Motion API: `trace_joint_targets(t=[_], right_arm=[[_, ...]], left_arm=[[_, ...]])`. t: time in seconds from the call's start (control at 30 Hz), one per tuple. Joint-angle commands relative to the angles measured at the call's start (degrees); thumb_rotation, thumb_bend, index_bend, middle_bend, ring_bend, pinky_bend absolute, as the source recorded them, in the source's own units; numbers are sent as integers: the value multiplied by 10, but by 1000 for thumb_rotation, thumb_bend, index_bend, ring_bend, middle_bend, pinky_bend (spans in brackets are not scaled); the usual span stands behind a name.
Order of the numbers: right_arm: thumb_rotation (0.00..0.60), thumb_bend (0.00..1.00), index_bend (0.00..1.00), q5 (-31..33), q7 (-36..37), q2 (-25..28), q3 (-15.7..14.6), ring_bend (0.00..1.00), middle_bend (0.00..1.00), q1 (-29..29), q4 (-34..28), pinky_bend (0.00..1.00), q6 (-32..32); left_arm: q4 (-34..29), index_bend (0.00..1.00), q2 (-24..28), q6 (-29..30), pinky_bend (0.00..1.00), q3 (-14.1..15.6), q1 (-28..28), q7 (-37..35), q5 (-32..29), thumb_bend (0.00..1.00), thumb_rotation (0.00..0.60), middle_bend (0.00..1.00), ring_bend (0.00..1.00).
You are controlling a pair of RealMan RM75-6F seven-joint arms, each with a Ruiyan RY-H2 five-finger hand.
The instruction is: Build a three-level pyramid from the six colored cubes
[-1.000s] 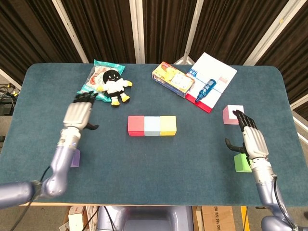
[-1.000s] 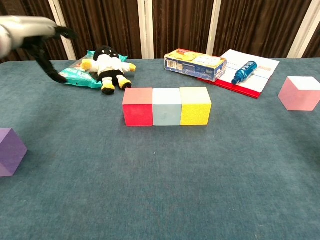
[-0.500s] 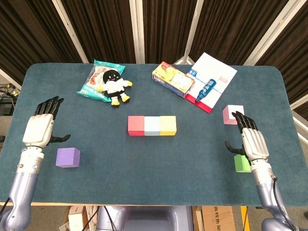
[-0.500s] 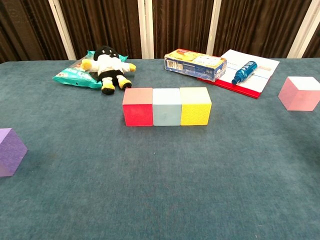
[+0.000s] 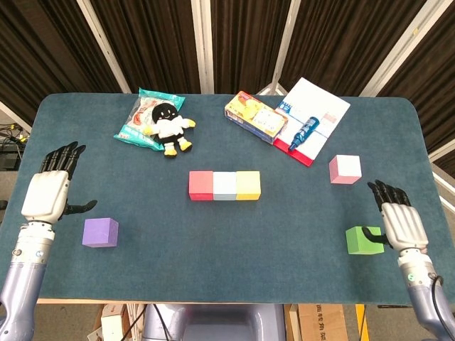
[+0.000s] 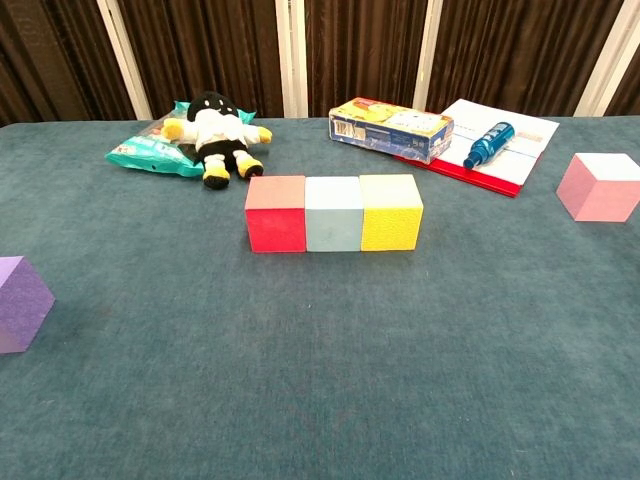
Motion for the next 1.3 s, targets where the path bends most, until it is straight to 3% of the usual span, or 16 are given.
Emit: trace_joint_targets(t=[0.03, 0.53, 0.9, 1.07, 1.3], right_arm=[[600, 310, 0, 9, -10, 17, -16, 0, 0, -7, -10, 0, -13], [600, 310, 0, 7, -26, -9, -59, 0, 3, 2, 23, 0, -80], [600, 310, 0, 7, -27, -49, -64, 23, 167, 6, 73, 0, -86], [600, 311, 0, 7, -24, -63, -64, 35, 182, 12, 94, 0, -97], [600, 332, 0, 7, -27, -80, -64, 169, 325, 19, 117, 0, -102]], left_arm=[[-3, 0, 1, -2, 7, -4, 2, -2, 0, 88, 600, 0, 0], [-16, 0, 6, -11, 6, -15, 10, -4, 11, 88, 600, 0, 0], [-14, 0, 4, -19, 6, -21, 14, -2, 7, 88, 600, 0, 0], [-12, 0, 2, -22, 6, -23, 14, 1, 5, 88, 600, 0, 0], [-13, 0, 2, -24, 7, -26, 17, -1, 4, 88, 600, 0, 0]])
